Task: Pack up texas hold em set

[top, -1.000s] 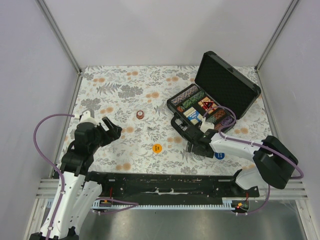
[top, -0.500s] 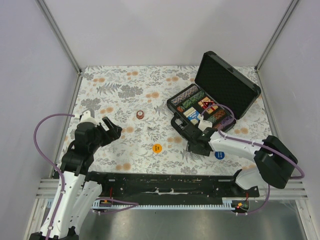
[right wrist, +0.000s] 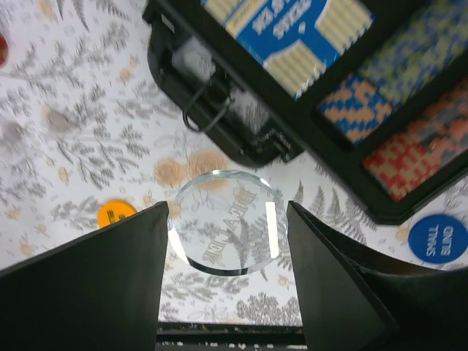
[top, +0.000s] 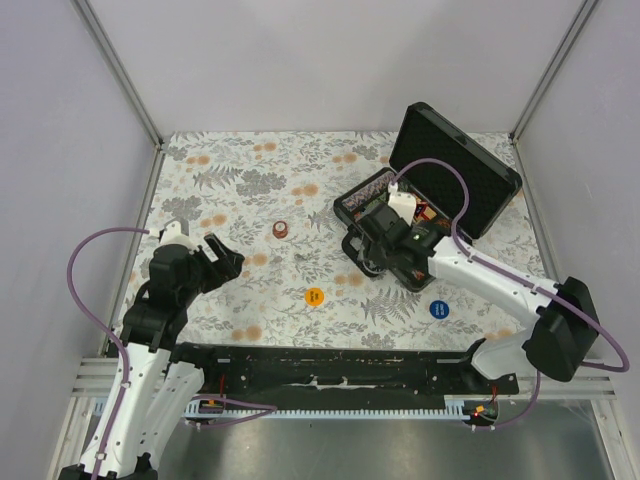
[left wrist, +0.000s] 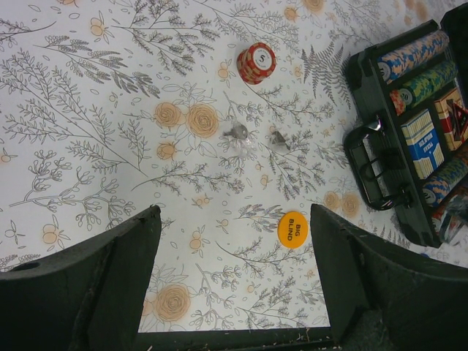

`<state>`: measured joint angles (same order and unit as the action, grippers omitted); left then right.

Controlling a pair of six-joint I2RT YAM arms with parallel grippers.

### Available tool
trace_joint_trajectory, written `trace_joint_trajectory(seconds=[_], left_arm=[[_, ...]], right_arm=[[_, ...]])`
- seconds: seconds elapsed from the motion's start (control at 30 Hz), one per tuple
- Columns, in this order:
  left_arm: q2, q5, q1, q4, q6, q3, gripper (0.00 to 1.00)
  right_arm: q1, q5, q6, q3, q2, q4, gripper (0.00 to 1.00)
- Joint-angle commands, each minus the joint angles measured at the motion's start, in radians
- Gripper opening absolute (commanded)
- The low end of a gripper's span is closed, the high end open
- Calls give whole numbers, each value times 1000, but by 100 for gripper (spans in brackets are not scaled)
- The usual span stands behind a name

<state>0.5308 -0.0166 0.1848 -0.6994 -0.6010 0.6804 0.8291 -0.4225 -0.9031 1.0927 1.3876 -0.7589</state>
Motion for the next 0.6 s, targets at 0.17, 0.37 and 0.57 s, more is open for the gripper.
trace_joint_trajectory(seconds=[0.17, 0.37, 0.57], left_arm=[[-5, 4, -1, 43, 18, -2, 88], [-5, -2, -1, 41, 18, -2, 88], [11, -5, -1, 38, 18, -2, 88]], right_arm=[[-200, 42, 268, 209, 171, 90, 55], [-255, 68, 320, 257, 284, 118, 56], [-283, 67, 351, 268, 338, 150, 57]])
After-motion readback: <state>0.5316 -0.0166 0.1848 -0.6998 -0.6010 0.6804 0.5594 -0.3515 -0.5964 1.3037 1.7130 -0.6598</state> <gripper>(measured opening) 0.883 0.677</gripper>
